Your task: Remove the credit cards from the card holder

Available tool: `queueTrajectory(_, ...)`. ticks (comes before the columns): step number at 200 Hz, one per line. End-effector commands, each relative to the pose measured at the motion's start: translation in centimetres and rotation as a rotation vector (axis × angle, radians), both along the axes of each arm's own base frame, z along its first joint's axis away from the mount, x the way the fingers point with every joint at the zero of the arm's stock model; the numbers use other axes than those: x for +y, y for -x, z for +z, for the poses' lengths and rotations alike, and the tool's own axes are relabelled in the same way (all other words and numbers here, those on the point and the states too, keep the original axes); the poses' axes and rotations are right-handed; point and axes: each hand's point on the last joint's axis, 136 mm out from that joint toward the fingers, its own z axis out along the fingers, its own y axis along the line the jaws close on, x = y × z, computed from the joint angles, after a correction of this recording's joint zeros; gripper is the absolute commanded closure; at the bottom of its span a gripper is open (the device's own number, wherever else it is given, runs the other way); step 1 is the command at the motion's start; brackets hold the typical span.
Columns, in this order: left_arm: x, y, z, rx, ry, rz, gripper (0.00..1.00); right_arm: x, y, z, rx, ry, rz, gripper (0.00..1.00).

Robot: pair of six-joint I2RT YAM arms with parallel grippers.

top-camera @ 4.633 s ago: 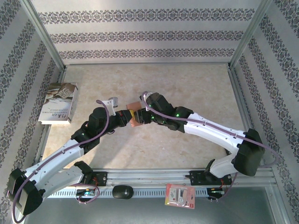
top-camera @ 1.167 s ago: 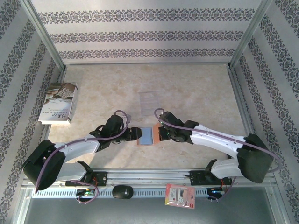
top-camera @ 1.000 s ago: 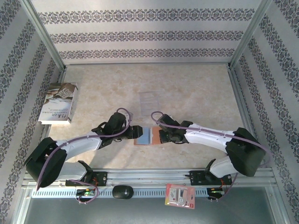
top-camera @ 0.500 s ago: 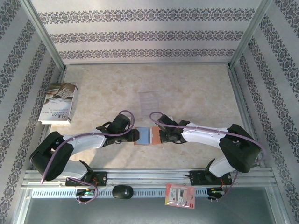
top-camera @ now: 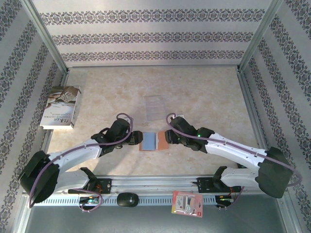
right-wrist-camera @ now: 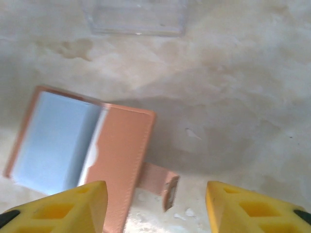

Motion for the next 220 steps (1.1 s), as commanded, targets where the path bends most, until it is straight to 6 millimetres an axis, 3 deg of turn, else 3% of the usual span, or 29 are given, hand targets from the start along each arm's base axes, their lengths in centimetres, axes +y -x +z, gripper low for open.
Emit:
queueTrajectory(1, 2.6, 0.9, -0.1, -0.015, -0.073, 0.083, 0.34, 1.7, 0.3, 1.2, -0.030, 0.022, 0.061, 0.38)
queueTrajectory(38, 6.2, 1.8, 1.6, -0.080, -0.131, 0.185, 0.22, 7.1, 1.6, -0.1, 0.017, 0.052, 0.225, 0.29)
queueTrajectory(72, 7.7, 2.8, 1.9, -0.094, -0.125, 0.219, 0.14, 9.9, 2.0, -2.4, 0.071, 0.127, 0.279, 0.24)
queueTrajectory(146, 7.9, 3.5, 1.3, -0.095, -0.105, 0.211, 0.13, 10.9, 1.5, -6.8, 0.145, 0.230, 0.277, 0.19)
queueTrajectory(220, 7.5, 3.6, 1.2, -0.091, -0.085, 0.194, 0.13, 10.6, 1.2, -8.6, 0.164, 0.305, 0.274, 0.23)
